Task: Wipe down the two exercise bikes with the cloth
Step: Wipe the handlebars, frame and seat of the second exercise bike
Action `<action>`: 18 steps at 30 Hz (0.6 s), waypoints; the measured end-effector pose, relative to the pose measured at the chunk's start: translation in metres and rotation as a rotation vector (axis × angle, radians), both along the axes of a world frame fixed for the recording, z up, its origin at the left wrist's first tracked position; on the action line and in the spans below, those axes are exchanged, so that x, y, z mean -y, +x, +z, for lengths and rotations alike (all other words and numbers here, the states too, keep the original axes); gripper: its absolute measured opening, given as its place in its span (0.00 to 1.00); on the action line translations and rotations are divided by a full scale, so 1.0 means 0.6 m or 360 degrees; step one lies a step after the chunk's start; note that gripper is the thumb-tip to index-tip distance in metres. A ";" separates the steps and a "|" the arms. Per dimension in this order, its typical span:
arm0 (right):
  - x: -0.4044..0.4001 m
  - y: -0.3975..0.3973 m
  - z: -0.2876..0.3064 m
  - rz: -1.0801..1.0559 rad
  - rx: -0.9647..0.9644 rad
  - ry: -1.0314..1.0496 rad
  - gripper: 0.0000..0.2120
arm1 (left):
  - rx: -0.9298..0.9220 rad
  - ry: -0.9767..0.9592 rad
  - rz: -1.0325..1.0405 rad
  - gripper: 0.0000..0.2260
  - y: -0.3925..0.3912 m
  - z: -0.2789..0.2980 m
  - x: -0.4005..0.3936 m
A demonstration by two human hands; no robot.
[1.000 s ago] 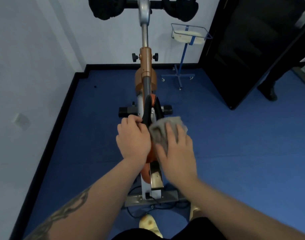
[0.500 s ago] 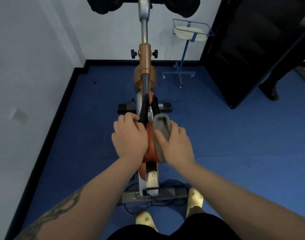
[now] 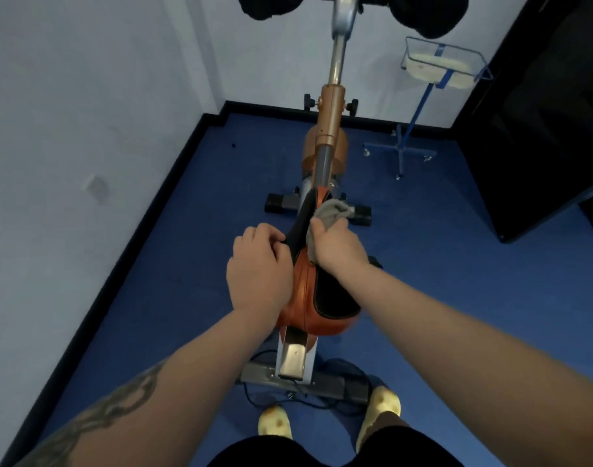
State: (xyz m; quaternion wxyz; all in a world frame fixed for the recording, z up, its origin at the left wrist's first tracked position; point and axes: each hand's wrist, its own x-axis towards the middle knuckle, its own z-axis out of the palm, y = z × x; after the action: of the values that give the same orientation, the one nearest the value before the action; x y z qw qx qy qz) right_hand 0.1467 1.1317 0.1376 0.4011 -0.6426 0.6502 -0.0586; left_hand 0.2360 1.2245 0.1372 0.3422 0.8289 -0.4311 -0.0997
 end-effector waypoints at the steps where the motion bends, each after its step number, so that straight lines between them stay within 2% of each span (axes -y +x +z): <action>1: -0.018 -0.005 0.000 0.0089 -0.0026 -0.0139 0.29 | -0.0013 -0.0003 0.0015 0.05 0.000 0.000 0.000; 4: -0.077 -0.039 -0.012 0.0346 -0.0012 -0.0521 0.32 | -0.0007 -0.0001 0.0050 0.04 0.000 -0.004 0.002; 5: -0.068 -0.041 -0.017 0.0365 0.0012 -0.0518 0.33 | 0.0010 0.0011 0.0054 0.04 -0.001 -0.005 0.003; 8: 0.014 -0.001 -0.023 0.0135 0.0161 -0.0211 0.33 | 0.0011 0.0041 0.0109 0.05 -0.001 -0.012 0.002; 10: 0.071 0.029 -0.021 -0.0004 0.0323 -0.0179 0.27 | -0.0036 0.0035 0.0172 0.07 0.000 -0.014 0.001; 11: 0.094 0.037 -0.021 0.0030 0.0334 -0.0230 0.24 | -0.0068 0.0024 0.0198 0.08 0.000 -0.014 -0.001; 13: 0.111 0.038 -0.018 0.0355 0.0191 -0.0436 0.21 | -0.0116 -0.0003 0.0236 0.09 0.001 -0.013 -0.003; 16: 0.097 0.016 -0.025 0.1250 -0.0117 -0.1095 0.24 | -0.0066 -0.0008 0.0282 0.09 0.002 -0.015 -0.004; 18: 0.089 0.003 -0.026 0.1720 0.0048 -0.1157 0.25 | -0.0007 -0.0072 0.0401 0.08 0.000 -0.019 -0.005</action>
State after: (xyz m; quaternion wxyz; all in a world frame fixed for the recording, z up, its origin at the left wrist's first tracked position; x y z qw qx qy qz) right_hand 0.1483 1.0780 0.1218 0.1401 -0.9729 0.1685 -0.0740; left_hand 0.2361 1.2273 0.1256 0.3716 0.8683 -0.3250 -0.0482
